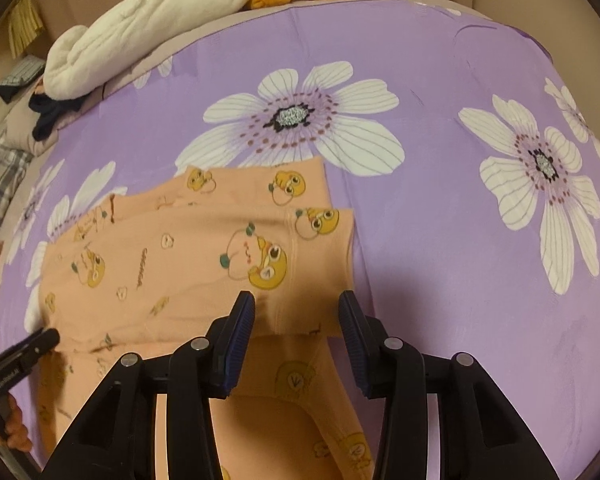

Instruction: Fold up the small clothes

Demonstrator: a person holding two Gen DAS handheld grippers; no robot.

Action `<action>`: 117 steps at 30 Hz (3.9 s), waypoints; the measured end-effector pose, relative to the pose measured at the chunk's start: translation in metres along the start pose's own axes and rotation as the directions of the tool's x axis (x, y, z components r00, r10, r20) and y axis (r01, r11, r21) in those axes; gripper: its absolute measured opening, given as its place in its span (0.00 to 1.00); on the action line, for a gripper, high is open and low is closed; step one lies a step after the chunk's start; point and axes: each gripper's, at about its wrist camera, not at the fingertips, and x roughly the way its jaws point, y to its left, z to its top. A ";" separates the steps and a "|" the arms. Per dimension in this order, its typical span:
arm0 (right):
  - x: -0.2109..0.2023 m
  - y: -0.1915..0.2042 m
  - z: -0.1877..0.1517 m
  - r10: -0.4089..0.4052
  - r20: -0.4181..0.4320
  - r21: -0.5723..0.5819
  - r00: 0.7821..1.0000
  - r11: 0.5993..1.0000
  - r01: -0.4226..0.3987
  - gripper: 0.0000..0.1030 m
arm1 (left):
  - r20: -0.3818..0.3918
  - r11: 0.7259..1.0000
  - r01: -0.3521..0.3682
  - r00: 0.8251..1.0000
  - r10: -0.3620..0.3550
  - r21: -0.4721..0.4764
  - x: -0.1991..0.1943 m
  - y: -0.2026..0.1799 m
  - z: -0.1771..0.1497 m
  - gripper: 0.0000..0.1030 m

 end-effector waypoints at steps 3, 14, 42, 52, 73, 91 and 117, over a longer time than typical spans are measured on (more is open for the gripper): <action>-0.014 -0.001 -0.003 -0.010 0.028 -0.005 1.000 1.000 0.011 0.43 | 0.003 0.999 0.039 0.999 -0.039 -0.022 -0.016 0.003 -0.006 0.46; -0.090 -0.003 -0.043 0.039 0.182 -0.041 0.983 0.999 -0.032 0.76 | 0.048 0.977 0.212 0.976 -0.211 -0.004 -0.085 0.001 -0.074 0.81; -0.073 -0.039 -0.177 0.102 -0.025 0.025 0.994 0.995 -0.102 0.07 | -0.044 0.968 0.247 0.968 -0.249 -0.044 -0.063 0.013 -0.145 0.06; -0.114 -0.043 -0.117 0.218 0.164 0.044 0.962 0.973 -0.228 0.07 | 0.121 0.949 0.315 0.943 -0.310 -0.025 -0.108 0.010 -0.100 0.06; -0.028 -0.069 -0.076 0.159 0.059 0.164 0.985 0.972 -0.167 0.07 | 0.036 0.981 0.190 0.981 -0.189 -0.034 -0.026 0.017 -0.042 0.13; -0.070 -0.091 -0.140 0.165 0.041 0.182 0.985 0.969 -0.170 0.49 | -0.007 0.964 0.255 0.967 -0.256 -0.075 -0.071 0.031 -0.123 0.60; -0.117 -0.059 -0.132 0.258 0.160 0.047 0.953 0.962 -0.268 0.09 | 0.119 0.923 0.383 0.916 -0.383 0.022 -0.135 -0.003 -0.113 0.06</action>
